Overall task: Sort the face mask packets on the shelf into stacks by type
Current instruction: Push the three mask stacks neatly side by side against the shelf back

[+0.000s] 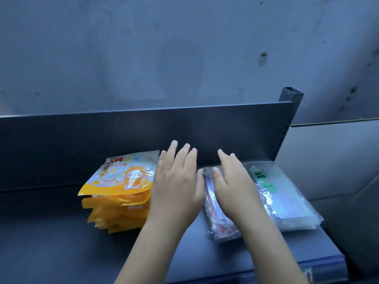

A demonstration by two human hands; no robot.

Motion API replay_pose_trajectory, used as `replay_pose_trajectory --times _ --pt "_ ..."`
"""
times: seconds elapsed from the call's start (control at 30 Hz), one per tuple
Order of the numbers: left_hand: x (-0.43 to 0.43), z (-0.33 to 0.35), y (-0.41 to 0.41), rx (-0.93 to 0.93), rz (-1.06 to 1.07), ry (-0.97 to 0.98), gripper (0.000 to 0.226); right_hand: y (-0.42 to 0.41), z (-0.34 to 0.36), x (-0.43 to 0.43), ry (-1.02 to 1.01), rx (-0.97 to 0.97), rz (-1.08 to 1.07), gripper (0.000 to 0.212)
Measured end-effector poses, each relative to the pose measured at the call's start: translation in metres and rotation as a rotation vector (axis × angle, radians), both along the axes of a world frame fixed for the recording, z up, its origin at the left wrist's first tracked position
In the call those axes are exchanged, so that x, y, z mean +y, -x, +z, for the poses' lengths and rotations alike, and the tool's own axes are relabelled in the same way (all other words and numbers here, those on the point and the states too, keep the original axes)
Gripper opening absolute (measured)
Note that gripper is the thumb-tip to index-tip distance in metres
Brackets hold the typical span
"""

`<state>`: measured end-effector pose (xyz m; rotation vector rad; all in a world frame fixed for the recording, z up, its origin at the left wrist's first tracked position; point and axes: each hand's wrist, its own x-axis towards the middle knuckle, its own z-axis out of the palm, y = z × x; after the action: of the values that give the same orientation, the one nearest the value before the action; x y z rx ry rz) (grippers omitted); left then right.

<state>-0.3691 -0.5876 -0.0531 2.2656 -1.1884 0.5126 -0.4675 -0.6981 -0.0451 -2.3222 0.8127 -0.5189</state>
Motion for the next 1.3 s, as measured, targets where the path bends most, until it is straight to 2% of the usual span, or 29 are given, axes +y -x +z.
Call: replay_pose_trajectory --times 0.17,0.33,0.43,0.6,0.77,0.9,0.97,1.03,1.1,1.13,1.2,1.23,1.3 --pt "-0.048 -0.034 0.026 0.517 -0.008 0.117 0.047 0.016 -0.019 -0.037 -0.085 0.150 -0.049 0.053" --pt "-0.072 -0.060 0.039 0.892 0.112 0.153 0.064 0.023 -0.038 -0.058 -0.237 0.275 -0.133 0.013" --pt "-0.076 -0.069 0.040 1.082 0.111 0.240 0.063 0.024 -0.042 -0.059 -0.270 0.270 -0.101 0.016" --pt "-0.067 -0.070 0.031 1.117 0.107 0.290 0.046 0.017 -0.043 -0.058 -0.409 0.215 -0.083 0.029" --pt "-0.052 -0.065 0.018 1.071 0.111 0.288 0.059 0.013 -0.037 -0.064 -0.589 0.152 -0.006 0.052" --pt "-0.045 -0.063 0.016 1.120 0.097 0.304 0.063 0.011 -0.040 -0.074 -0.601 0.147 -0.066 0.049" --pt "-0.044 -0.064 0.016 1.142 0.080 0.315 0.066 0.009 -0.050 -0.075 -0.621 0.172 -0.067 0.055" --pt "-0.043 -0.068 0.012 1.154 0.048 0.309 0.059 0.005 -0.063 -0.073 -0.704 0.115 -0.042 0.059" --pt "-0.040 -0.070 0.007 1.165 0.050 0.293 0.053 0.000 -0.066 -0.066 -0.855 0.037 0.029 0.045" --pt "-0.037 -0.071 0.004 1.161 0.048 0.273 0.061 -0.001 -0.068 -0.064 -0.921 0.007 0.061 0.043" --pt "-0.031 -0.072 -0.003 1.159 0.033 0.203 0.085 -0.002 -0.071 -0.062 -0.974 -0.017 0.087 0.053" --pt "-0.028 -0.073 -0.007 1.181 0.018 0.204 0.085 -0.003 -0.077 -0.064 -0.976 -0.035 0.093 0.062" --pt "-0.024 -0.074 -0.011 1.220 -0.008 0.241 0.067 -0.007 -0.084 -0.070 -0.962 -0.096 0.096 0.063"
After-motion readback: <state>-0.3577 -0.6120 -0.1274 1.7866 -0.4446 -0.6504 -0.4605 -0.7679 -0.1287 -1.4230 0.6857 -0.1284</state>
